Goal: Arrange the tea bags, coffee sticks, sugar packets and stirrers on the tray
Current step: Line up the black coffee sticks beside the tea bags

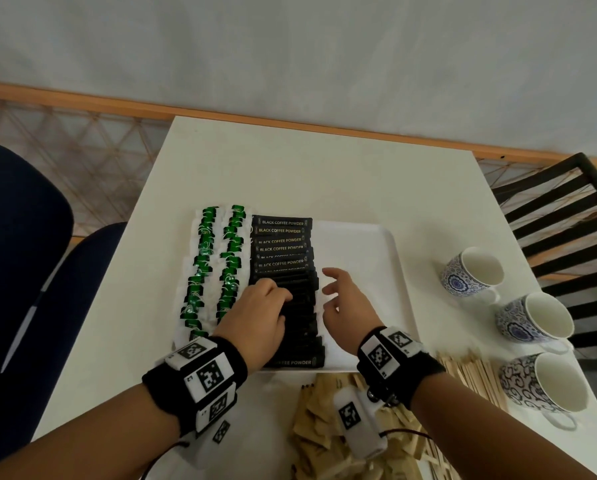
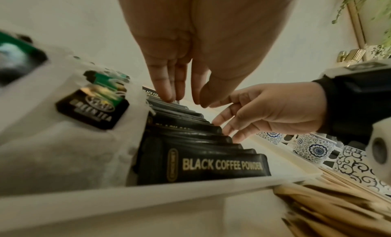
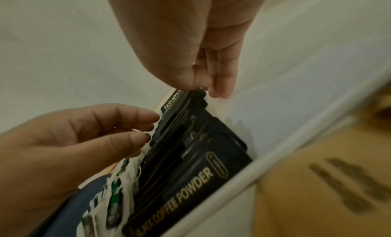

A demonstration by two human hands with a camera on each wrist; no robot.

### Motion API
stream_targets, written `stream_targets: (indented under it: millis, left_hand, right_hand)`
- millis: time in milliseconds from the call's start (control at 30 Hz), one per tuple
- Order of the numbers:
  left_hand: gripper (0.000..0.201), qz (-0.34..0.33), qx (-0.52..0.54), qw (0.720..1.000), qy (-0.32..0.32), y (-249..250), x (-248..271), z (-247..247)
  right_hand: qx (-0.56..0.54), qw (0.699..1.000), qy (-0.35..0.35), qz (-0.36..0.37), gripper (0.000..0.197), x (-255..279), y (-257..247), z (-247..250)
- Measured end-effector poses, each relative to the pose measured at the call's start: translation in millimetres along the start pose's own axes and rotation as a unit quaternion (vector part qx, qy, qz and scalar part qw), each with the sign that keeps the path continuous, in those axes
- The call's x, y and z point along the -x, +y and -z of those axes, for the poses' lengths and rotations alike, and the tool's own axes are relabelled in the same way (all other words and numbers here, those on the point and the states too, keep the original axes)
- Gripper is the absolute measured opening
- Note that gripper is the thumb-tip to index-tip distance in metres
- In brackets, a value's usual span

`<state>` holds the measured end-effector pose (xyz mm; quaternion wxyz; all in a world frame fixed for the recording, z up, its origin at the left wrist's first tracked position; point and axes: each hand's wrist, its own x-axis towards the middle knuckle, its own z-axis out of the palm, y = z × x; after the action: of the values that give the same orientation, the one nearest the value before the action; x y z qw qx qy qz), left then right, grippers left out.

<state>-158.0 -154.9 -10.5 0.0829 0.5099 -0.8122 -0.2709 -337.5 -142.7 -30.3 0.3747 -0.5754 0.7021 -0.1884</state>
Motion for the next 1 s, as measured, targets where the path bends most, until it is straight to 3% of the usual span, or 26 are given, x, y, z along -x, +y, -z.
stream_targets:
  millis: [167, 300, 633, 800, 1000]
  left_hand:
    - [0.061, 0.023, -0.047, 0.997, -0.062, 4.4, -12.2, -4.6]
    - [0.064, 0.042, -0.075, 0.992, -0.095, 4.9, -17.5, -7.5]
    - [0.061, 0.048, -0.088, 0.988, -0.12, 3.7, -21.6, -10.2]
    - [0.063, 0.046, -0.08, 0.99, -0.11, 4.6, -26.9, -7.6]
    - [0.063, 0.073, -0.099, 0.988, -0.093, 2.2, -48.7, -2.7]
  right_hand:
    - [-0.044, 0.999, 0.002, 0.003, 0.066, -13.6, -10.1, -0.8]
    - [-0.028, 1.0, 0.0, 0.004, 0.062, -19.9, -8.7, -0.8]
    - [-0.019, 1.0, -0.003, 0.004, 0.057, -34.9, -5.4, 2.8]
    - [-0.046, 0.999, 0.025, -0.009, 0.063, -48.1, -10.2, 6.7]
    - [-0.073, 0.997, 0.002, -0.006, 0.065, -64.2, -19.2, 4.5]
